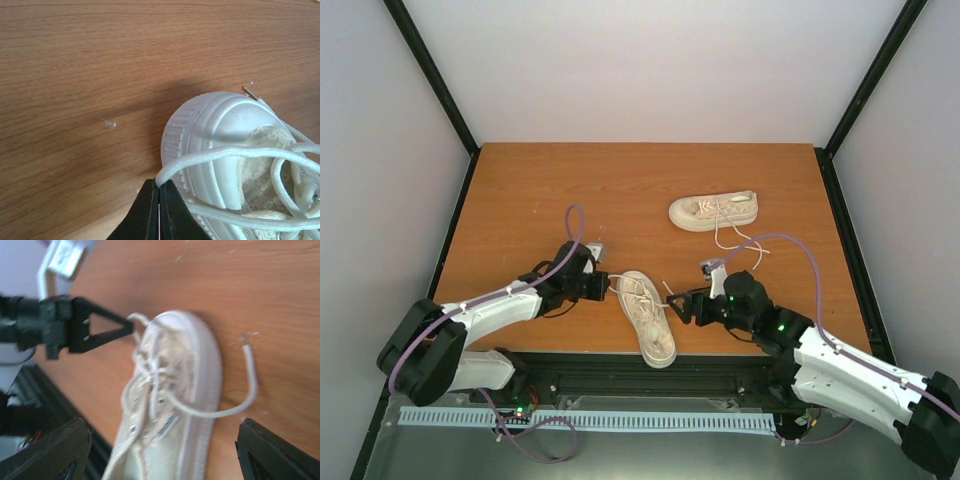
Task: Tie the shoes
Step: Tie the shoelace on the shoe.
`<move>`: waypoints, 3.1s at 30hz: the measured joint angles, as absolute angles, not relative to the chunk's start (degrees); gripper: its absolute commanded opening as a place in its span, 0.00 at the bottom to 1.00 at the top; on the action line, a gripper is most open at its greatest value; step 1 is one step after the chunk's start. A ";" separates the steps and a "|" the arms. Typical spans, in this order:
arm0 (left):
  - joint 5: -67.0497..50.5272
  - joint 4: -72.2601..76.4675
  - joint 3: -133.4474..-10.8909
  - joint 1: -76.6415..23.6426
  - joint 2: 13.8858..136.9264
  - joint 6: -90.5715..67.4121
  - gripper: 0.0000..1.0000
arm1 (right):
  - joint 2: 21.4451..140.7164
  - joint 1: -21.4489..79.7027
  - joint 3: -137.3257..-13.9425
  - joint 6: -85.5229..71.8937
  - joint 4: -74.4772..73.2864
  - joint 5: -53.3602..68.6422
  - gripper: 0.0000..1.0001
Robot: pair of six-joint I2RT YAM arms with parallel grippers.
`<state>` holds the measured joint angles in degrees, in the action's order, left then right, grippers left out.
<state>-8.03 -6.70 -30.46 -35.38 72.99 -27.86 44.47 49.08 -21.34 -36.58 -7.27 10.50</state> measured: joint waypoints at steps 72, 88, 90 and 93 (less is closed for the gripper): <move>-3.16 -31.90 -19.00 -34.28 27.49 -48.99 0.01 | 34.57 29.21 -19.25 -45.93 -18.13 -3.95 0.03; -7.75 -38.04 -19.00 -34.24 29.34 -52.77 0.01 | 26.55 22.83 -10.92 -51.90 -22.22 -1.06 0.03; -7.01 -38.72 -19.00 -34.24 29.21 -52.99 0.01 | 25.67 22.28 -10.52 -52.60 -22.26 -0.99 0.03; -5.82 -39.70 -19.05 -34.24 28.29 -53.43 0.01 | 24.45 21.58 -9.80 -53.74 -22.11 -0.78 0.03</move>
<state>-5.82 -39.70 -19.05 -34.24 28.29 -53.43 24.45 21.58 -9.80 -53.74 -22.11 -0.78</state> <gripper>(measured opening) 0.027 0.032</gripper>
